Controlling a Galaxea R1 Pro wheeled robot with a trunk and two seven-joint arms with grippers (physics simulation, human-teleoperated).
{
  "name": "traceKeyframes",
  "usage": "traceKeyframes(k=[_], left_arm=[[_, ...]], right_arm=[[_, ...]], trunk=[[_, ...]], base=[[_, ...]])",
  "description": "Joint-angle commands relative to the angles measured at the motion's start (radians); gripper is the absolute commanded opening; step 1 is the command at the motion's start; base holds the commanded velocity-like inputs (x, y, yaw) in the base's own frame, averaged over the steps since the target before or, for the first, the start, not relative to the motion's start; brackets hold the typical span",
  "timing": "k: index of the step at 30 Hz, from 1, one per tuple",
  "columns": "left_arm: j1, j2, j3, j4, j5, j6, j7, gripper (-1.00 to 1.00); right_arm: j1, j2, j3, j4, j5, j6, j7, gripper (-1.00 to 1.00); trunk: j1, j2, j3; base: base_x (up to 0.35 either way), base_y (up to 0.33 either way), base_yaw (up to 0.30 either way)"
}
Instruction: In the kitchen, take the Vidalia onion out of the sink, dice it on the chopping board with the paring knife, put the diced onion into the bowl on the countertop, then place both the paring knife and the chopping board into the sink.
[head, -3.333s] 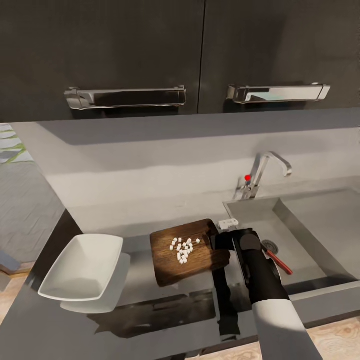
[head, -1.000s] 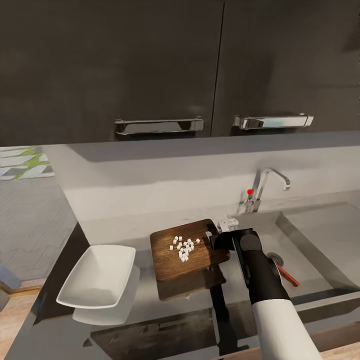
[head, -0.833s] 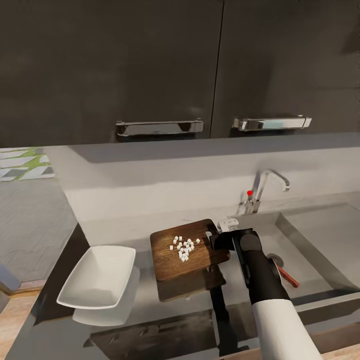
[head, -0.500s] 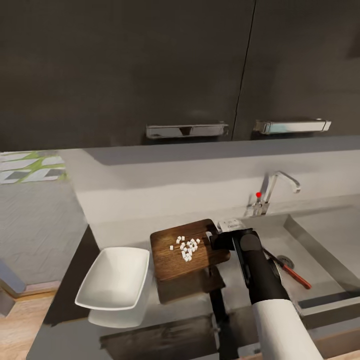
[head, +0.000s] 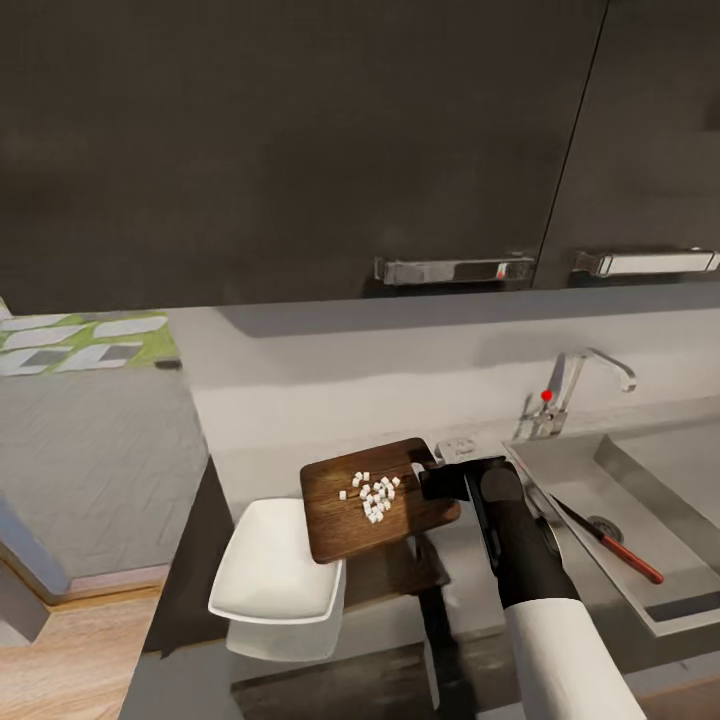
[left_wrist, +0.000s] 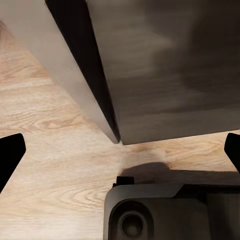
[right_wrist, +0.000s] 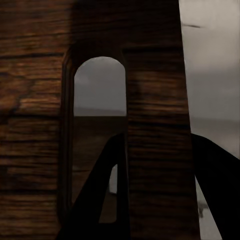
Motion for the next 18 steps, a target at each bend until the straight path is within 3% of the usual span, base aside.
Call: traceKeyframes(k=[1,10,18], left_arm=[[-0.001,0.001,-0.008,0.0,0.006,-0.003,0.005,1.0],[-0.001,0.001,-0.008,0.0,0.006,-0.002,0.005,1.0],[-0.001,0.001,-0.007,0.0,0.006,-0.002,0.005,1.0]], right_arm=[[-0.001,0.001,-0.003,-0.001,0.011,0.002,0.01,-1.0],[-0.001,0.001,-0.003,-0.001,0.011,0.002,0.01,-1.0],[-0.001,0.001,-0.003,0.0,0.011,0.002,0.01,-1.0]], trunk=[[0.001,-0.002,-0.001],[0.001,-0.002,0.014],[0.001,-0.002,0.026]], base=[[0.0,0.037,0.0],[0.0,0.027,0.0],[0.0,0.269,0.0]])
